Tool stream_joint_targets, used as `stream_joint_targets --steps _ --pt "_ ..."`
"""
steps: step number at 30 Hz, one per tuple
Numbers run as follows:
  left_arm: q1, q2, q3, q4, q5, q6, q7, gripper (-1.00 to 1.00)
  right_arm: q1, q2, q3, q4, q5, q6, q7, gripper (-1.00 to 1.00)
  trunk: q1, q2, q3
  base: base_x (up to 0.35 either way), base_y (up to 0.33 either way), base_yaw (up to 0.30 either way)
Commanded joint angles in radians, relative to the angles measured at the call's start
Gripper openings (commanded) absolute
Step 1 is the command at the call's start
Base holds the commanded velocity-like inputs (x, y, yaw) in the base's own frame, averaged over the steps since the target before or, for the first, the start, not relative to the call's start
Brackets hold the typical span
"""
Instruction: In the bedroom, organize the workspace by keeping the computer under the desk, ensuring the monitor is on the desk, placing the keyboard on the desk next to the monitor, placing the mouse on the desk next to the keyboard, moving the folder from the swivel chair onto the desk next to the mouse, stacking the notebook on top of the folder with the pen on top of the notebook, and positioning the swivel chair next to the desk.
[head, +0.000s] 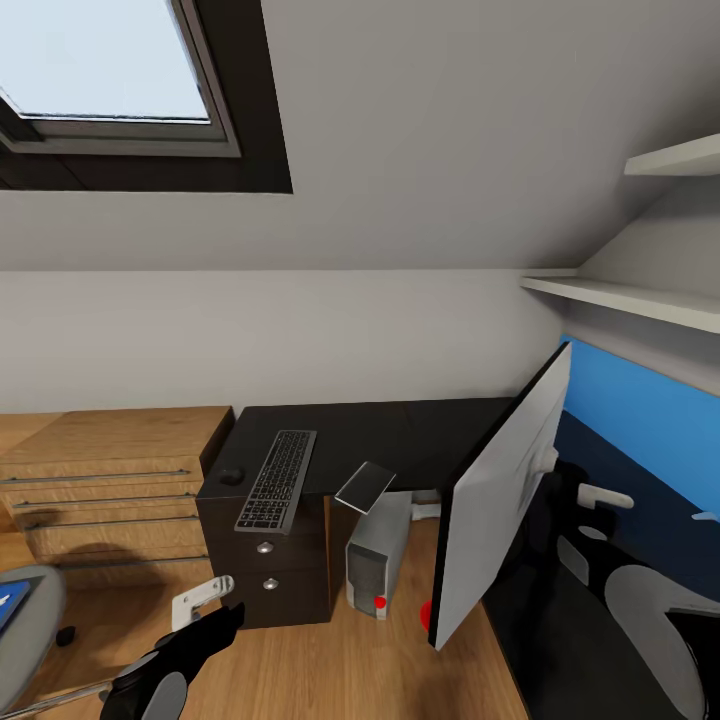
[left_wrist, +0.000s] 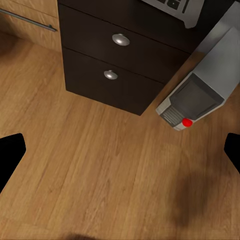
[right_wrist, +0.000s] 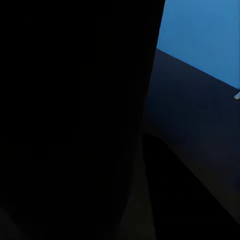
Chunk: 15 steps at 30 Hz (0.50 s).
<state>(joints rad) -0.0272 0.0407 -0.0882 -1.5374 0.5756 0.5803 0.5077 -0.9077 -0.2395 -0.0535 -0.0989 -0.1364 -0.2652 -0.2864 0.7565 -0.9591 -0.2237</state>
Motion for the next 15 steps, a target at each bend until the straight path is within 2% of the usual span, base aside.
stream_joint_targets --steps 1,15 --pt "-0.001 0.001 -0.002 -0.001 0.01 0.001 0.01 1.0 0.0 0.001 0.006 0.003 -0.014 -0.004 0.005 -1.0 0.0 -0.001 -0.002 0.0 0.0 0.0" --pt "-0.001 0.001 -0.002 -0.001 0.009 0.001 0.011 1.0 0.0 0.003 0.007 0.001 -0.014 -0.003 0.01 -1.0 0.0 -0.001 -0.002 0.0 0.0 0.0"
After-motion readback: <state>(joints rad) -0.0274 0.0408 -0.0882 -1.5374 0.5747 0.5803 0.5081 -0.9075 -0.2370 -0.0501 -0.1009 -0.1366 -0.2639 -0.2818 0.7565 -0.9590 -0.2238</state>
